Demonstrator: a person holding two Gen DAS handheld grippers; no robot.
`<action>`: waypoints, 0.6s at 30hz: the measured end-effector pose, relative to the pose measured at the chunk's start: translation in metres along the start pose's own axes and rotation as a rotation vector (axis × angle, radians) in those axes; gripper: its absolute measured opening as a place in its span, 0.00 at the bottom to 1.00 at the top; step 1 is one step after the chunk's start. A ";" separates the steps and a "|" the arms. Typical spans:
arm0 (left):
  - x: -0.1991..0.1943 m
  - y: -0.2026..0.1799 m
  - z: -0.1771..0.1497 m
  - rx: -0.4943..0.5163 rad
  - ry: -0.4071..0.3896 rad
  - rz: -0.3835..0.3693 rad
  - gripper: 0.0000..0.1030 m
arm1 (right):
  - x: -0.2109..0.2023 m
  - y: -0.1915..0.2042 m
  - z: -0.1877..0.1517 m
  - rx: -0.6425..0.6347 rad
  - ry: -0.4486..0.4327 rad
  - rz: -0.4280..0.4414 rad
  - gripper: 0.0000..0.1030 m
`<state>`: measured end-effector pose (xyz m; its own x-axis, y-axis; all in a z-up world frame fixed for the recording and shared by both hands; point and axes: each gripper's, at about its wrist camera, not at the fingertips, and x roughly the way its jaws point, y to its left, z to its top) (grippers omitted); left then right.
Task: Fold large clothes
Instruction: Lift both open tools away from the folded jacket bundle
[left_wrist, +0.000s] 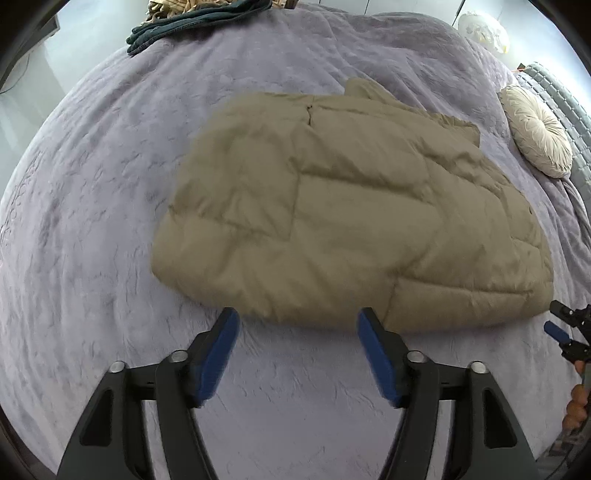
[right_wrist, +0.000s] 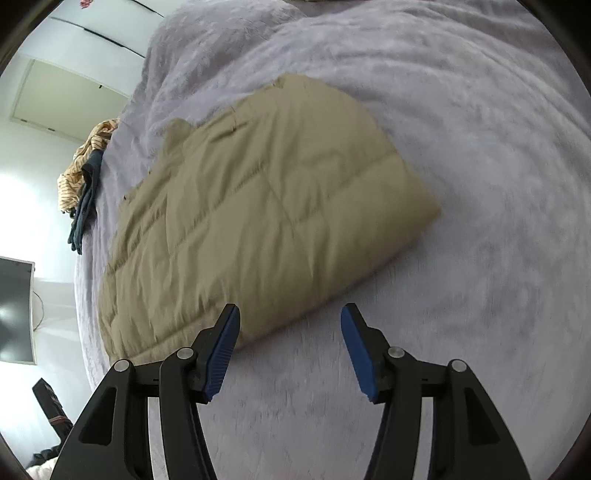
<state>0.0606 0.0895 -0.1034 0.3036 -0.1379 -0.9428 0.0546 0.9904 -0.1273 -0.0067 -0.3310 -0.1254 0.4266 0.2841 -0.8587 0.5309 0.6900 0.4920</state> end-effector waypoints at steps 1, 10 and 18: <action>-0.002 0.000 -0.004 -0.006 -0.011 0.001 0.98 | 0.001 -0.001 -0.005 0.006 0.007 0.001 0.59; -0.006 -0.002 -0.014 -0.001 -0.005 0.006 0.98 | 0.007 -0.004 -0.028 0.058 0.037 0.032 0.78; 0.000 -0.002 -0.013 -0.009 0.016 0.006 0.98 | 0.016 0.007 -0.040 0.059 0.070 0.100 0.88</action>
<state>0.0480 0.0877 -0.1068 0.2889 -0.1321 -0.9482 0.0441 0.9912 -0.1246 -0.0256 -0.2949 -0.1414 0.4285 0.3970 -0.8117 0.5310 0.6162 0.5817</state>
